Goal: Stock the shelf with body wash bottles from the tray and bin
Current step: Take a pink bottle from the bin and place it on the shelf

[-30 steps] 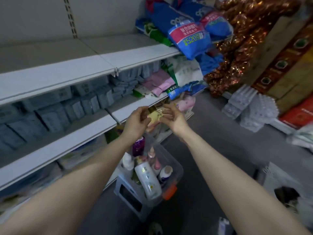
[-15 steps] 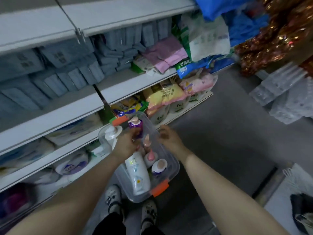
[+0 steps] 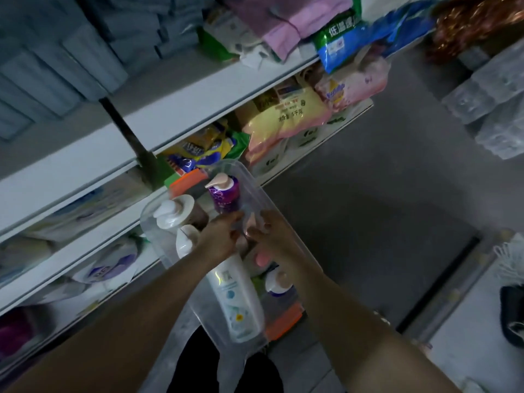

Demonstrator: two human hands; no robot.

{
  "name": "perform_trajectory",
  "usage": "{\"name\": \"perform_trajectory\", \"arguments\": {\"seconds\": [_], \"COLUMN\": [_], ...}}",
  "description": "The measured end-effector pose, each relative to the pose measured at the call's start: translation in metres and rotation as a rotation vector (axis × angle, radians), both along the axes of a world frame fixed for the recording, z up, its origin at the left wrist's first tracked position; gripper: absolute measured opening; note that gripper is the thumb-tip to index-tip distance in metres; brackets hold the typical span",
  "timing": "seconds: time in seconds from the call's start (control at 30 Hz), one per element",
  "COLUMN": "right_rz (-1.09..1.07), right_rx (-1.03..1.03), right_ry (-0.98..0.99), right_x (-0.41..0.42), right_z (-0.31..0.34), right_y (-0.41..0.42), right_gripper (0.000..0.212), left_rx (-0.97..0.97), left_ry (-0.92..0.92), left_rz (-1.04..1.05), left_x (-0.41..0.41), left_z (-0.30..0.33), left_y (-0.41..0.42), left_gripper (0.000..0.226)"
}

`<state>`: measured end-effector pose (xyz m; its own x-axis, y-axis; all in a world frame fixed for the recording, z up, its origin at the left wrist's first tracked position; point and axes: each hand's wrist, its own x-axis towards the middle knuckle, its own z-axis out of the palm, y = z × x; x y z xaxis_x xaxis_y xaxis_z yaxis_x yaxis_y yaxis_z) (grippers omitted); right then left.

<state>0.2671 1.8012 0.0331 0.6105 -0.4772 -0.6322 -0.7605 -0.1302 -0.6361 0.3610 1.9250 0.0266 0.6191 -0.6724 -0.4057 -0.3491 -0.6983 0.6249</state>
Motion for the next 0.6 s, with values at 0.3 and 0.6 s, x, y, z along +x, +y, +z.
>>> {"name": "perform_trajectory", "arguments": {"seconds": [0.3, 0.6], "right_rz": [0.040, -0.084], "right_rx": [-0.089, -0.046], "right_ry": [0.036, -0.011], "right_x": [0.013, 0.008], "right_z": [-0.028, -0.004], "right_y": [0.004, -0.004], "right_gripper": [0.035, 0.015], "left_rx": [0.078, 0.073], "left_ry": [0.094, 0.187], "left_rz": [-0.093, -0.005], "left_x": [0.012, 0.013], "left_z": [-0.025, -0.014], "left_y": [-0.016, -0.024], "left_gripper": [0.034, 0.058]}}
